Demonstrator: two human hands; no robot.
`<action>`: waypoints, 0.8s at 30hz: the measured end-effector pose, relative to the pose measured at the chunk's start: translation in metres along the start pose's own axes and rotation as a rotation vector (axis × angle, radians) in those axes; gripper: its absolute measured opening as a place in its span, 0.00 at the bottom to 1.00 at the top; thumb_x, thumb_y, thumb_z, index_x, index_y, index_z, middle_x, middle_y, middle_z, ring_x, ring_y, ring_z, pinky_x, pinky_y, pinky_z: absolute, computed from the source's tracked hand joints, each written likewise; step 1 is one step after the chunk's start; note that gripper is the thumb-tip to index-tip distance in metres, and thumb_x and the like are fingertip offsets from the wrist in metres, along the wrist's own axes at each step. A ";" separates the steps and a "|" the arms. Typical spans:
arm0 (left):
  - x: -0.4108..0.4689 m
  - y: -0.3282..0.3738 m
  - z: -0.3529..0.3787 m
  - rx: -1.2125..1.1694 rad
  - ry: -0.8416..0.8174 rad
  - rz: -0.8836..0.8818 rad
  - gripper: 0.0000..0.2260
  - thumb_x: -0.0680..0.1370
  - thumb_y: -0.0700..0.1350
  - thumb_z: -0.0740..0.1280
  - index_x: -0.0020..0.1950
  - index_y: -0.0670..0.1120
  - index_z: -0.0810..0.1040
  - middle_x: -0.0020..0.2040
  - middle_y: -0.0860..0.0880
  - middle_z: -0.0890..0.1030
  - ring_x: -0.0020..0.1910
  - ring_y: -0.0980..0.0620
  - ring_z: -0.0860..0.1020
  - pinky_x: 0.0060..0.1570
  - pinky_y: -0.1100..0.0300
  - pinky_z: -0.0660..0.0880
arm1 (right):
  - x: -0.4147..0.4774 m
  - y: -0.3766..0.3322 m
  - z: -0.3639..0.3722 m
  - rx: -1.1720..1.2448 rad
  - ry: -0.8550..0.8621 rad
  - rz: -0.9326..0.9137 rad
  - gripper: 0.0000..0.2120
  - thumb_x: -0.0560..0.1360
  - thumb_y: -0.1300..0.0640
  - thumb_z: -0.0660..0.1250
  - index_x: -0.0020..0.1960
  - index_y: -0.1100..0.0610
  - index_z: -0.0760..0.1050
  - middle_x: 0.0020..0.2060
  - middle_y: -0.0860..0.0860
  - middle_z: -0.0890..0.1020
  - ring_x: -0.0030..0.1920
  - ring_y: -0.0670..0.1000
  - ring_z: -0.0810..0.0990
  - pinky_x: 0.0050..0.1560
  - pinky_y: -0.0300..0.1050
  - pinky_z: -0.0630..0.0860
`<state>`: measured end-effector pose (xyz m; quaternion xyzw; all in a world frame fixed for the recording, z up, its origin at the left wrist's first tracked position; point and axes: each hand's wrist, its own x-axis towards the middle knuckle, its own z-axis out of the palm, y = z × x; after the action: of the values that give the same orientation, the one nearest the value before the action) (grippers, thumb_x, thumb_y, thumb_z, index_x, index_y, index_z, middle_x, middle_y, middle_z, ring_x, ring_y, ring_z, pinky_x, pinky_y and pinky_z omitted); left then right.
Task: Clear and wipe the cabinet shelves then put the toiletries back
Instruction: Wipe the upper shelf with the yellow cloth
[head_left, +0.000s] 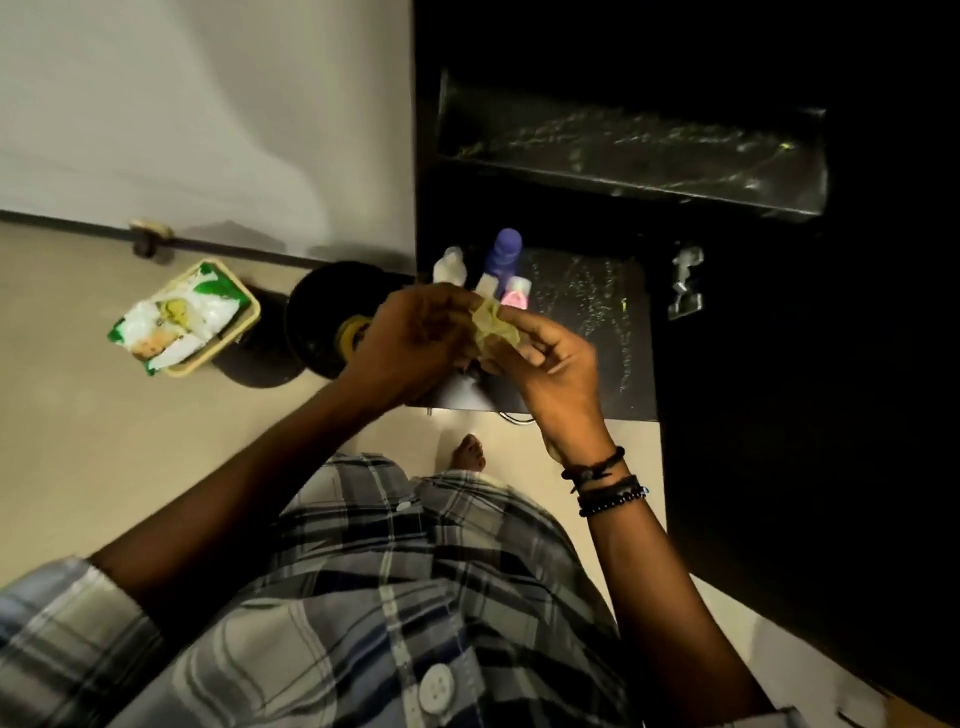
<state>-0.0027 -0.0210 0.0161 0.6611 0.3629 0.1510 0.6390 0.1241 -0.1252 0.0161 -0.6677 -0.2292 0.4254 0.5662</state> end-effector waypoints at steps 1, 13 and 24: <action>0.005 0.004 0.009 0.093 -0.031 0.046 0.10 0.75 0.40 0.67 0.55 0.40 0.78 0.47 0.42 0.83 0.46 0.46 0.83 0.50 0.46 0.79 | 0.001 0.003 -0.014 -0.008 0.030 0.001 0.14 0.72 0.69 0.69 0.56 0.59 0.78 0.47 0.58 0.84 0.45 0.55 0.83 0.49 0.47 0.81; 0.128 0.121 0.078 1.270 -0.121 1.044 0.18 0.78 0.47 0.62 0.68 0.45 0.70 0.67 0.43 0.73 0.66 0.43 0.70 0.63 0.48 0.67 | 0.074 0.058 -0.133 -0.527 0.470 -0.046 0.11 0.72 0.66 0.68 0.53 0.59 0.81 0.50 0.56 0.83 0.52 0.57 0.81 0.56 0.49 0.77; 0.187 0.120 0.067 1.570 -0.358 1.100 0.22 0.82 0.51 0.52 0.76 0.49 0.58 0.76 0.51 0.61 0.75 0.45 0.57 0.73 0.47 0.56 | 0.124 0.130 -0.123 -1.238 -0.082 -0.099 0.25 0.78 0.52 0.50 0.70 0.65 0.66 0.69 0.63 0.70 0.71 0.64 0.65 0.73 0.57 0.61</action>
<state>0.2054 0.0649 0.0717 0.9892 -0.1017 0.0408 -0.0973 0.2691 -0.1302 -0.1465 -0.8439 -0.4856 0.2121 0.0840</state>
